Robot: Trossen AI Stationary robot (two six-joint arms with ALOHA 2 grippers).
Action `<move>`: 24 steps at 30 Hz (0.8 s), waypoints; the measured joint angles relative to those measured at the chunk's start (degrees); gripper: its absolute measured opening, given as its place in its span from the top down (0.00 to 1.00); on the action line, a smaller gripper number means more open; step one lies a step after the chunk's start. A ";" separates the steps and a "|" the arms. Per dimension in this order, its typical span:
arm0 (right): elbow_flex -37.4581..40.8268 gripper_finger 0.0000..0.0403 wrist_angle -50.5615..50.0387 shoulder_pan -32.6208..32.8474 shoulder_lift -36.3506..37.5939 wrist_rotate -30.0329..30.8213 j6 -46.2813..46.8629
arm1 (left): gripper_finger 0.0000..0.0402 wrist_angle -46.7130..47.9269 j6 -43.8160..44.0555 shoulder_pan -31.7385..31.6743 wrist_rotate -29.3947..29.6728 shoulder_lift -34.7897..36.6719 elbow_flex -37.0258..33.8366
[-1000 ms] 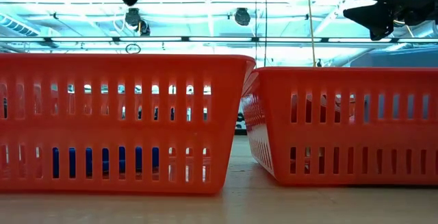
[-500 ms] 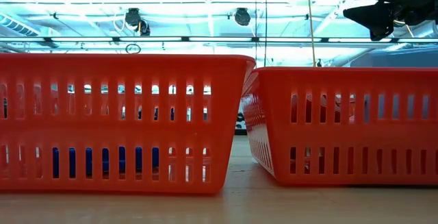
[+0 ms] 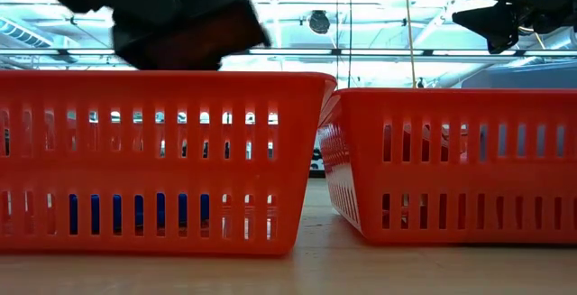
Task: Pick & Place Office items
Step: Put the black digital timer into the left red bin, then put the blue digital timer into the left red bin
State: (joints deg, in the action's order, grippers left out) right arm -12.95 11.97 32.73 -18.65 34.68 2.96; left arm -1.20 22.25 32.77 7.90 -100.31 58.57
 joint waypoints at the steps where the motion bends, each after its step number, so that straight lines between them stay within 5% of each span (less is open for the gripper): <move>1: 0.00 0.37 0.01 0.00 0.02 0.00 -0.02 | 0.60 -0.43 0.63 -0.02 -1.06 -0.63 0.00; 14: 0.00 0.37 0.02 -0.01 0.01 0.00 0.44 | 0.52 -3.43 5.32 -1.44 -4.05 -6.55 0.02; 24: 0.00 0.37 -0.13 0.00 0.01 0.00 0.44 | 0.70 -3.45 5.26 -2.17 -6.45 -6.52 0.02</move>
State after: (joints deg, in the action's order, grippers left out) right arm -12.95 11.84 32.73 -18.65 34.68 3.40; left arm -4.65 27.51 30.60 1.45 -106.83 58.59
